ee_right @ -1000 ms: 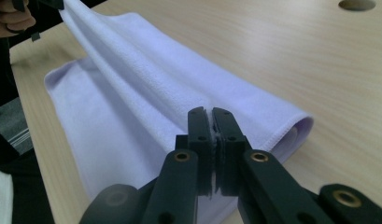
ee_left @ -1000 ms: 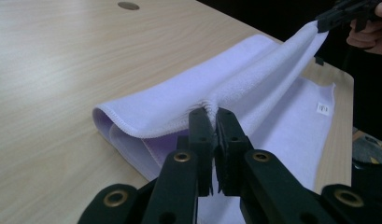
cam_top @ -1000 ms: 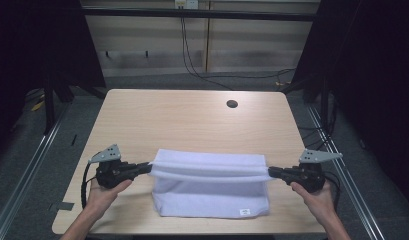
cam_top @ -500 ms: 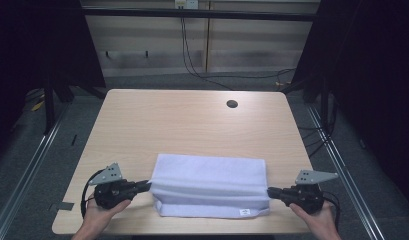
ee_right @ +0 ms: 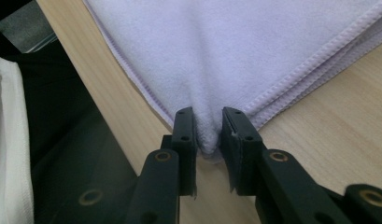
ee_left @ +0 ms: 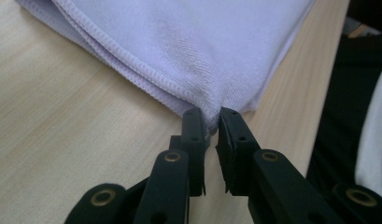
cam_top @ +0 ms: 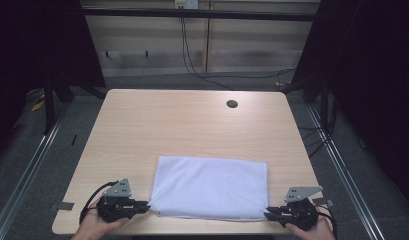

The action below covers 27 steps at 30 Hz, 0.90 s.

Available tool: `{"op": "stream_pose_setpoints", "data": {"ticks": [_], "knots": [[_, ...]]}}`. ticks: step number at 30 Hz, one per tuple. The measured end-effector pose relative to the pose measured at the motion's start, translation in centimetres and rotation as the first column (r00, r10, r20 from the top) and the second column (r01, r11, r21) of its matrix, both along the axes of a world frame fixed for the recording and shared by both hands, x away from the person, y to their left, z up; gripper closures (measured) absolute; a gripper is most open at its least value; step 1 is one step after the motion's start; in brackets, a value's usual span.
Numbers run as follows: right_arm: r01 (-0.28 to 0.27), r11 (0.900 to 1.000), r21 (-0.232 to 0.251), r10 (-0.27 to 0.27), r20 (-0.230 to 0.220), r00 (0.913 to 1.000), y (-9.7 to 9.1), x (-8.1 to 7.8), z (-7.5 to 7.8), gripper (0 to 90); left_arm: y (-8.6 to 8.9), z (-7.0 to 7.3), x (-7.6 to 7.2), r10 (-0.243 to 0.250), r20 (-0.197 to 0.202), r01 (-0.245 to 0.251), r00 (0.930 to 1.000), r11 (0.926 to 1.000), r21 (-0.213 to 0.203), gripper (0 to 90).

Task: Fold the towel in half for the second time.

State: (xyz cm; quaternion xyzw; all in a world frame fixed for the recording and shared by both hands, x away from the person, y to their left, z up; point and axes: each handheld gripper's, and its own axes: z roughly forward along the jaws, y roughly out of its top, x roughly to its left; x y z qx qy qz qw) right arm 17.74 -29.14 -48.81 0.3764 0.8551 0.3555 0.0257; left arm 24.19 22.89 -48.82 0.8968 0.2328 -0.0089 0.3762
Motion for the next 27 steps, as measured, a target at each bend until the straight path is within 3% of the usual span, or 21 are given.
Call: {"op": "stream_pose_setpoints", "data": {"ticks": [2,5,7,9,10,12,14,16,17,18,19,20,21,23,25,27], "knots": [[0.011,0.9999,-0.005,-0.011,0.004,0.9999,0.0,0.4,-0.1,78.8,-0.3,0.1,0.0,0.023,0.026,-0.023,0.9994,0.9997,0.003,81.1],[0.041,0.9983,-0.04,-0.039,0.048,0.9981,0.0,1.4,-0.1,77.9,-0.5,0.1,0.4,0.019,0.005,-0.019,0.9998,0.9998,-0.011,79.9],[0.047,0.9986,-0.025,-0.046,0.031,0.9985,-0.1,2.0,-0.1,73.9,-0.6,0.1,0.2,0.006,0.004,-0.006,1.0,0.9999,-0.014,76.4],[0.066,0.9978,0.008,-0.066,0.026,0.9975,-0.4,2.2,-0.1,63.9,-0.2,0.4,0.0,0.018,0.011,-0.017,0.9998,0.9986,-0.051,69.3],[0.075,0.997,0.02,-0.076,0.041,0.9963,-0.6,2.0,0.1,61.8,0.3,0.8,0.0,0.054,0.02,-0.052,0.9983,0.9939,-0.097,63.7],[0.111,0.9908,0.078,-0.118,0.089,0.9891,-1.2,1.8,0.8,56.6,1.2,1.4,0.4,0.103,0.022,-0.097,0.9944,0.977,-0.19,57.9],[0.132,0.9843,0.118,-0.146,0.128,0.9809,-1.4,1.8,1.5,51.7,1.9,1.8,1.0,0.164,0.032,-0.152,0.9859,0.9583,-0.242,56.1],[0.173,0.976,0.133,-0.194,0.172,0.9657,-1.5,2.0,1.9,42.9,2.5,2.1,2.1,0.261,0.02,-0.247,0.9652,0.9329,-0.262,50.3],[0.197,0.9704,0.14,-0.221,0.188,0.957,-1.6,2.2,2.0,40.8,2.7,2.2,2.9,0.322,0.013,-0.305,0.9467,0.91,-0.28,48.4],[0.224,0.963,0.15,-0.252,0.203,0.9464,-1.9,2.7,1.9,39.2,2.7,2.1,3.7,0.346,0.002,-0.332,0.9381,0.901,-0.279,47.9],[0.252,0.955,0.156,-0.281,0.205,0.9376,-2.2,3.1,1.8,37.3,2.7,2.0,4.4,0.364,0.016,-0.348,0.9311,0.8999,-0.263,47.5],[0.273,0.9474,0.166,-0.305,0.206,0.9299,-2.6,3.6,1.6,36.6,2.6,1.9,4.7,0.361,0.026,-0.341,0.9323,0.9005,-0.27,44.8],[0.29,0.9405,0.177,-0.323,0.204,0.924,-2.9,4.0,1.5,35.6,2.5,1.6,5.2,0.349,0.041,-0.327,0.9362,0.9076,-0.264,44.5],[0.32,0.9261,0.2,-0.361,0.22,0.9065,-3.6,4.8,1.5,33.4,2.2,1.3,5.5,0.35,0.068,-0.328,0.9341,0.9182,-0.221,43.0],[0.341,0.916,0.211,-0.386,0.232,0.8929,-3.9,5.1,1.4,32.7,2.5,1.1,5.7,0.38,0.033,-0.364,0.9244,0.9038,-0.226,40.0],[0.345,0.9082,0.236,-0.395,0.215,0.893,-4.2,5.0,1.2,32.0,2.9,1.1,5.8,0.398,-0.003,-0.385,0.9174,0.886,-0.258,36.3]]}}
